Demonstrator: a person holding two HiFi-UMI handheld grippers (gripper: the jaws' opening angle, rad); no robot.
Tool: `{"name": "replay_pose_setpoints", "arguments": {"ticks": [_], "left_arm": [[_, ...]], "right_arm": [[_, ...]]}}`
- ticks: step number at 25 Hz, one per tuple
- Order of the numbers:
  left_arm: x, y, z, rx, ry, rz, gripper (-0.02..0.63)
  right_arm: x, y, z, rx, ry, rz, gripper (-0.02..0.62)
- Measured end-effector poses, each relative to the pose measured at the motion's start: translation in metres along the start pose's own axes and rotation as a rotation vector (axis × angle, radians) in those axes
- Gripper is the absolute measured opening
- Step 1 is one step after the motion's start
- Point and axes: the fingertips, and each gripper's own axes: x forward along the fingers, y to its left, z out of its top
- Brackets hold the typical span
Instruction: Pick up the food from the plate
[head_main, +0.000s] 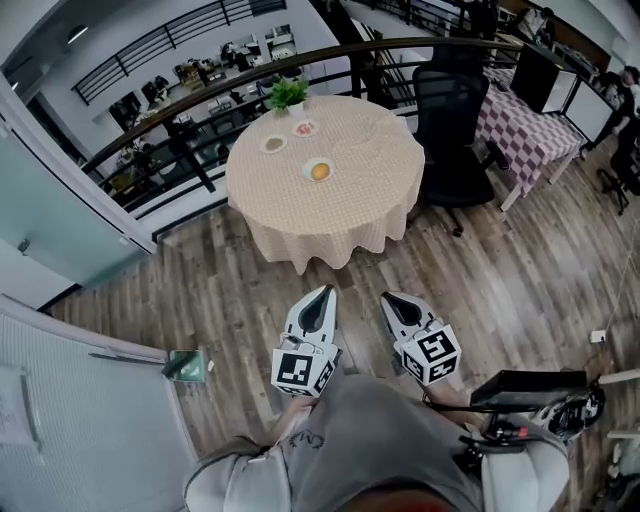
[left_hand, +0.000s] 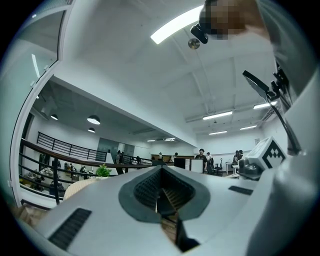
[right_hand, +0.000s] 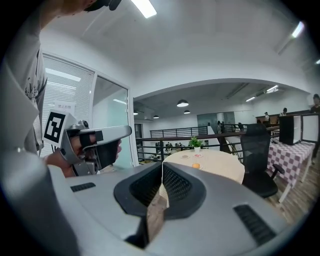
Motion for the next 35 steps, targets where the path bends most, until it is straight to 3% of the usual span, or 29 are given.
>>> {"name": "replay_pose_setpoints", "arguments": {"ticks": [15,24,35], "left_arm": [[0.043,0.112,0.0,-0.056,0.026,-0.054,0.011],[0.047,0.174,-0.017,-0.057,0.043,-0.077,0.011],[0.055,0.191,-0.026,-0.067,0.051,-0.108,0.011]], "right_arm": [[0.094,-0.006,0.037,-0.023,0.051,-0.096,0.015],[0.159,0.013,0.04,-0.027,0.051,-0.095,0.015],[0.165,0.006,0.031,-0.012,0.084,-0.161,0.015]]}}
